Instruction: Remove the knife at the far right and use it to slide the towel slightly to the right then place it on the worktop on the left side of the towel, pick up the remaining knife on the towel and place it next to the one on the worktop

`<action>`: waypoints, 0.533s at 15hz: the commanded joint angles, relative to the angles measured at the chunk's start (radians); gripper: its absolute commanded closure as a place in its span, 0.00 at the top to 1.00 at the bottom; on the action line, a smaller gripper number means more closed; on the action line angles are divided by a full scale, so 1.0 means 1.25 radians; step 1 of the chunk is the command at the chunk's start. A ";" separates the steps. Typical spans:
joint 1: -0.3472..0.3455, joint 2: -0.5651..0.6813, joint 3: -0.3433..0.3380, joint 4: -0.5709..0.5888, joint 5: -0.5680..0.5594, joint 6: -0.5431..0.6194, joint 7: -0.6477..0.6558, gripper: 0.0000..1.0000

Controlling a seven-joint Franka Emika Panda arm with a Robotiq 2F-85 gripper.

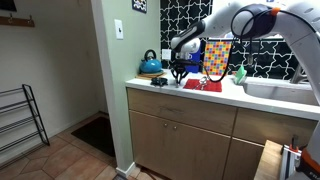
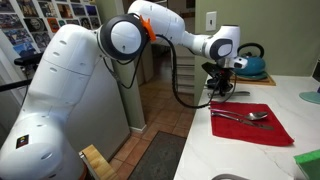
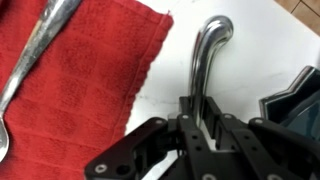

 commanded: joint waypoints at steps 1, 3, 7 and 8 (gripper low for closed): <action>-0.015 0.040 0.013 0.041 0.017 0.028 -0.036 0.05; -0.014 0.052 0.011 0.049 0.007 0.041 -0.048 0.05; -0.016 0.063 0.008 0.056 -0.005 0.050 -0.078 0.05; -0.017 0.063 0.008 0.057 -0.008 0.047 -0.088 0.05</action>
